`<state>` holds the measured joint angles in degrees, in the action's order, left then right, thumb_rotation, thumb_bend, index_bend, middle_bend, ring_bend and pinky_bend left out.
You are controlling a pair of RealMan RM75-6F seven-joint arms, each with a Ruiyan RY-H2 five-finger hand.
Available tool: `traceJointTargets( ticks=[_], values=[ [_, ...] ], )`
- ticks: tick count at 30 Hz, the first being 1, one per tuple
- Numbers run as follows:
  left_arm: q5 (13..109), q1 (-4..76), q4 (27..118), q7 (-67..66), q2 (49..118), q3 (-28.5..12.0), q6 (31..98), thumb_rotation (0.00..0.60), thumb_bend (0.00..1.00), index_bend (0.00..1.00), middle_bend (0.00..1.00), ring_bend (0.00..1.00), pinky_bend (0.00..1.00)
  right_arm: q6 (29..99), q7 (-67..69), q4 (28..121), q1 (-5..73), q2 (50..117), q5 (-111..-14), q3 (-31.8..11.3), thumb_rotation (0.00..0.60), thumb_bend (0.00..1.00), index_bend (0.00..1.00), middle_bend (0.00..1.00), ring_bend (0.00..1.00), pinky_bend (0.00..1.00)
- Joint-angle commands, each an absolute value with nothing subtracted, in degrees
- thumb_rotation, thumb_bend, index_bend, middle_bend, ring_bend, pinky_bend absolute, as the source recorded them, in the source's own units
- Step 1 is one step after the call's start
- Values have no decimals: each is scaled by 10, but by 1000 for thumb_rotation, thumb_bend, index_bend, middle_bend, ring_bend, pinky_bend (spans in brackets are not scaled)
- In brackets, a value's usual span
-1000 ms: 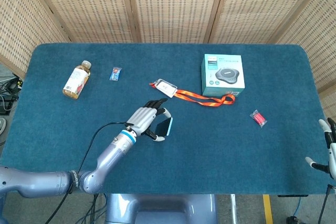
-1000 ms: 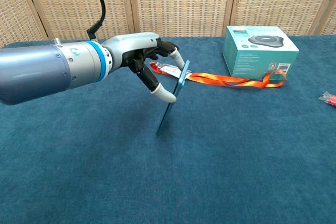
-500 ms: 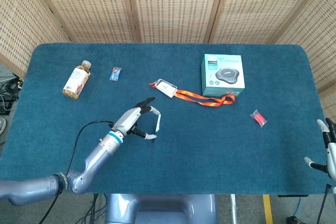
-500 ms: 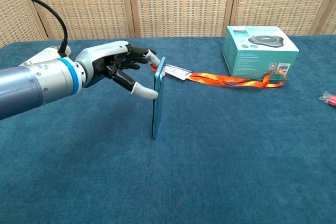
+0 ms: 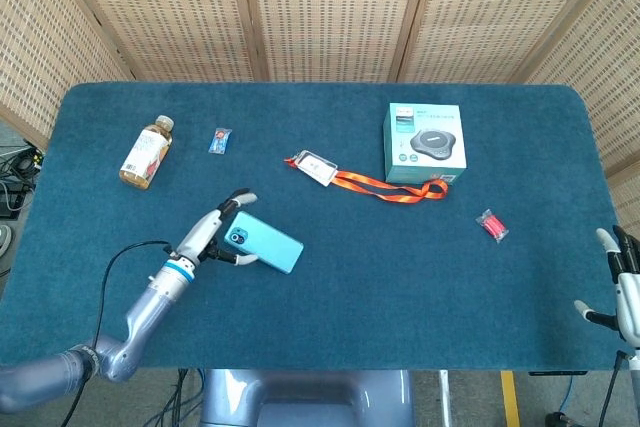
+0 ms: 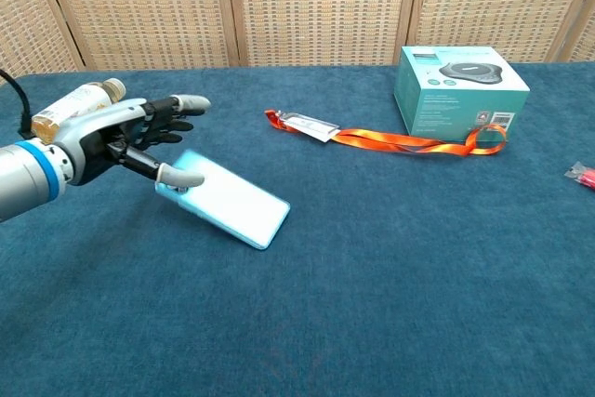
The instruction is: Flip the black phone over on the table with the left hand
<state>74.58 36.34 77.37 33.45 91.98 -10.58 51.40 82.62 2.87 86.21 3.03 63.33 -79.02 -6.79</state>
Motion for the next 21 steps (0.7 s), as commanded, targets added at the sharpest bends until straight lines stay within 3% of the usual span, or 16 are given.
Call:
traceJointTargets(
  ticks=[1,6,12,16,21],
  values=[
    [779,336,770,370,896,-94,560,600,82,0,0,0,0,828,28,864,30,633,-793,-67,600,0,0,0,0,0],
    [814,306,789,384,850,-80,614,600,78,0,0,0,0,832,30,869,29,631,-800,-64,600,0,0,0,0,0],
    [837,263,850,299,765,-54,673,600,0,0,0,0,0,839,31,875,27,628,-808,-62,600,0,0,0,0,0],
    [808,217,909,138,694,-28,708,600,0,0,0,0,0,844,33,877,25,625,-813,-60,600,0,0,0,0,0],
    [771,162,981,-5,655,-16,781,600,0,0,0,0,0,846,35,877,23,625,-814,-59,600,0,0,0,0,0]
  ],
)
